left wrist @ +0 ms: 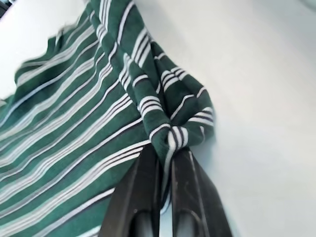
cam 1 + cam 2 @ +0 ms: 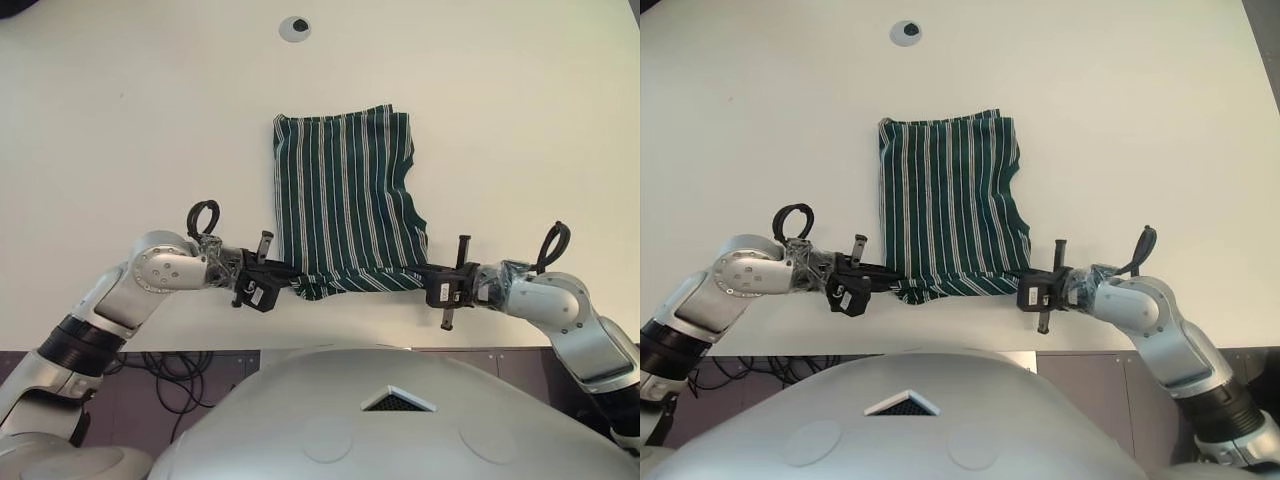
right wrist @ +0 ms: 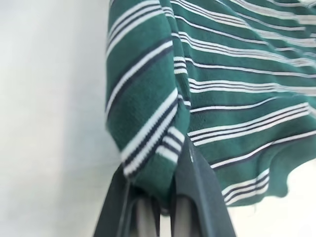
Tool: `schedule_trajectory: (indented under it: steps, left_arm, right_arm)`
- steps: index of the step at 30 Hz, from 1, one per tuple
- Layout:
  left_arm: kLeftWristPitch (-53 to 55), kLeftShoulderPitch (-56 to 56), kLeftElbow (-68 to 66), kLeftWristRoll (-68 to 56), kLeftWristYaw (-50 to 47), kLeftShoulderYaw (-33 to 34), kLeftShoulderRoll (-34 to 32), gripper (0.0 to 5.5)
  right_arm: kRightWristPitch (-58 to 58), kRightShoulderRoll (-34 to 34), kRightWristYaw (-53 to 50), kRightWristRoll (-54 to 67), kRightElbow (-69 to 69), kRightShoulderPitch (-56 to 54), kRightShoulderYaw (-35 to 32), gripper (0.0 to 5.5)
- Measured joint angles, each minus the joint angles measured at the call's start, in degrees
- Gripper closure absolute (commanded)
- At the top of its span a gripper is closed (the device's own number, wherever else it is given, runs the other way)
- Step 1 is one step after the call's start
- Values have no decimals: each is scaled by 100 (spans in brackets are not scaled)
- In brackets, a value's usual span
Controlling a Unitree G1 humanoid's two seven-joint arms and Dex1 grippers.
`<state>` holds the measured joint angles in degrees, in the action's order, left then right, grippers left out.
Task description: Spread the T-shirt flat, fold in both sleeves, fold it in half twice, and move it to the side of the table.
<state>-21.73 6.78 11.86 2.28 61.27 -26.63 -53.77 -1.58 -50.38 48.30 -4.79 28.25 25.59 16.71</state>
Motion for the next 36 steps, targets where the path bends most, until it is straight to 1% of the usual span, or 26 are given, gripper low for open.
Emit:
schedule_trajectory:
  steps: [2,3,5,9,11,15,18,19,21,28,29,31,32,33,36]
  left_arm:
    - [708,350,449,-804,549,31,-436,548]
    - [923,452,569,-1023,657,56,-518,548]
    - [1534,657,987,-1778,861,307,-719,548]
    - [2080,641,1268,-2710,903,974,-715,548]
    - [2414,596,1353,-3037,758,1230,-610,548]
    - [2967,569,1376,-3007,63,1520,-277,548]
    - [3567,326,1304,-3225,-453,1863,55,548]
    - [3683,275,1297,-3293,-513,1910,100,548]
    - [4168,-45,1120,-3490,-782,2004,382,548]
    - [5434,-999,229,-3757,-1607,2185,1210,548]
    - [5568,-1067,143,-3768,-1705,2211,1309,548]
    - [5674,-1219,-43,-3746,-1893,2247,1510,548]
    - [5679,-1313,-188,-3647,-2015,2246,1636,548]
    - [5677,-1407,-303,-3564,-2111,2243,1742,511]
    - [5712,-1489,-584,-3311,-2315,2208,1959,471]
  right_arm:
    - [425,-176,290,519,525,495,-85,550]
    - [542,-233,353,661,679,591,-123,550]
    - [997,-227,409,1306,1245,724,-414,550]
    - [1758,-196,320,2231,1933,554,-949,550]
    - [2221,-166,117,2456,2031,212,-1006,550]
    - [2781,50,-129,2704,2083,-586,-977,550]
    - [3252,287,-258,2789,1768,-1650,-842,550]
    - [3315,284,-264,2791,1670,-1818,-803,550]
    - [3495,527,-298,2784,1061,-2438,-710,550]
    - [3552,1024,-46,2552,-631,-3727,-169,550]
    - [3551,1156,-24,2516,-841,-3875,-137,514]
    - [3557,1245,15,2484,-1177,-4088,-59,489]
    - [3572,1409,-5,2431,-1408,-4217,-48,472]
    - [3578,1484,-7,2430,-1559,-4314,25,449]
    - [3730,1775,-116,2207,-2093,-4465,205,403]
